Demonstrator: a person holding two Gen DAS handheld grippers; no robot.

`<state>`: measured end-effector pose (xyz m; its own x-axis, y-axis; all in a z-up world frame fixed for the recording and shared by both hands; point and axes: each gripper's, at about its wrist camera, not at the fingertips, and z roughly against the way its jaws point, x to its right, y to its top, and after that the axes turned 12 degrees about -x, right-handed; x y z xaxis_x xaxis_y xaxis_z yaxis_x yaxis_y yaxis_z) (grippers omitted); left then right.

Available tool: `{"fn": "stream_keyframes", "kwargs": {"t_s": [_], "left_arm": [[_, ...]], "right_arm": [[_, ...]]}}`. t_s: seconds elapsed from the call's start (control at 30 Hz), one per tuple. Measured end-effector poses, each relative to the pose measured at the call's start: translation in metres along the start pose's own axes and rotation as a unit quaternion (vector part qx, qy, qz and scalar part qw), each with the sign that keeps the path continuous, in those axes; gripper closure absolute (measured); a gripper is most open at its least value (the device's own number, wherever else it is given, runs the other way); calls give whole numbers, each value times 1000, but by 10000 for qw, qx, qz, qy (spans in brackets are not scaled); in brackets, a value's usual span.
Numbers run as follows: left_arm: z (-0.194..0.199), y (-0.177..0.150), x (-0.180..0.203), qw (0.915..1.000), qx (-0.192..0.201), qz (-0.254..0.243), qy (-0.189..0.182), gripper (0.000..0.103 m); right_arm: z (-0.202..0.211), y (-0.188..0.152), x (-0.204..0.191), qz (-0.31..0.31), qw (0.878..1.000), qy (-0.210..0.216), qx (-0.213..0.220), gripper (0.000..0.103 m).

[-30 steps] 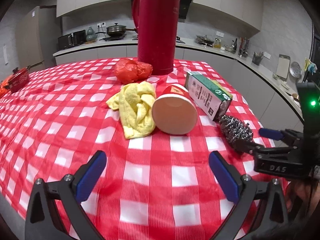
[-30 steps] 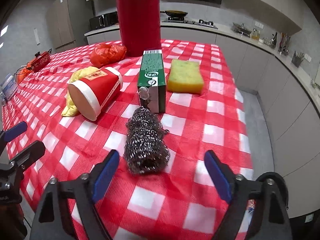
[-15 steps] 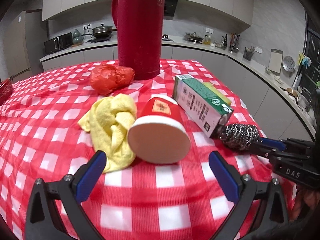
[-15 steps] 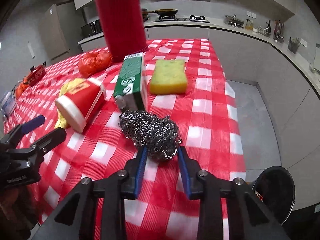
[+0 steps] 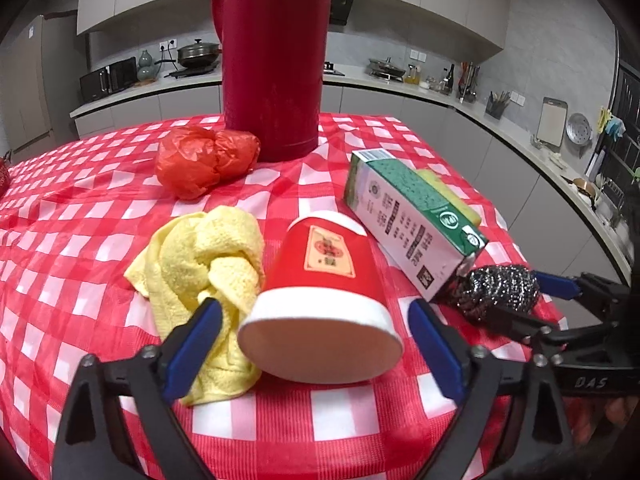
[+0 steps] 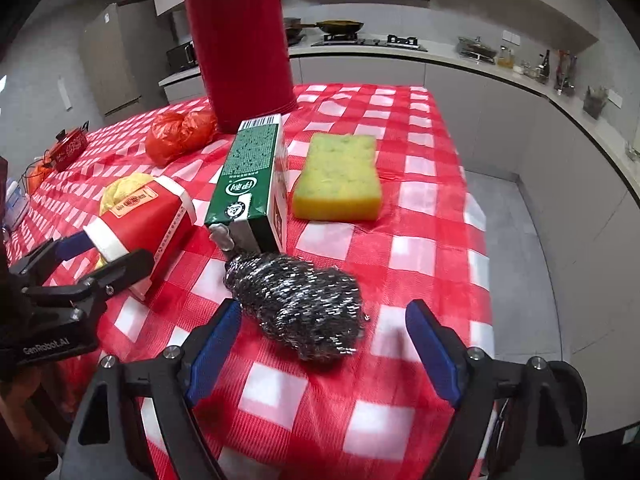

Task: Collect trash
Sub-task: 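Grasp the red paper cup with the left tool while the right tool grasps the steel wool, then carry the red cup and steel wool over the black bin with both tools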

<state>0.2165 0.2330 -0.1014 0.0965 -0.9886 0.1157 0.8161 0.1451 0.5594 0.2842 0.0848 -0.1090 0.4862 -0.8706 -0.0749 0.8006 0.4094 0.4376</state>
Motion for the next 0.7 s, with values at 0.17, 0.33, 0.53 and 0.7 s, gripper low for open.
{"fn": "stream_keyframes", "kwargs": {"t_s": [0.17, 0.33, 0.53, 0.7], "left_arm": [[3, -2, -2, 9999, 8, -27, -154, 40], [13, -7, -1, 9996, 151, -8, -241, 46], [31, -11, 2, 9992, 323, 5, -230, 46], [42, -16, 5, 9990, 390, -4, -202, 46]], "right_arm": [[2, -2, -2, 12, 9995, 308, -5, 64], [13, -10, -3, -31, 9993, 364, 122, 72], [27, -17, -2, -64, 9987, 394, 301, 75], [37, -25, -1, -71, 9981, 443, 420, 91]]}}
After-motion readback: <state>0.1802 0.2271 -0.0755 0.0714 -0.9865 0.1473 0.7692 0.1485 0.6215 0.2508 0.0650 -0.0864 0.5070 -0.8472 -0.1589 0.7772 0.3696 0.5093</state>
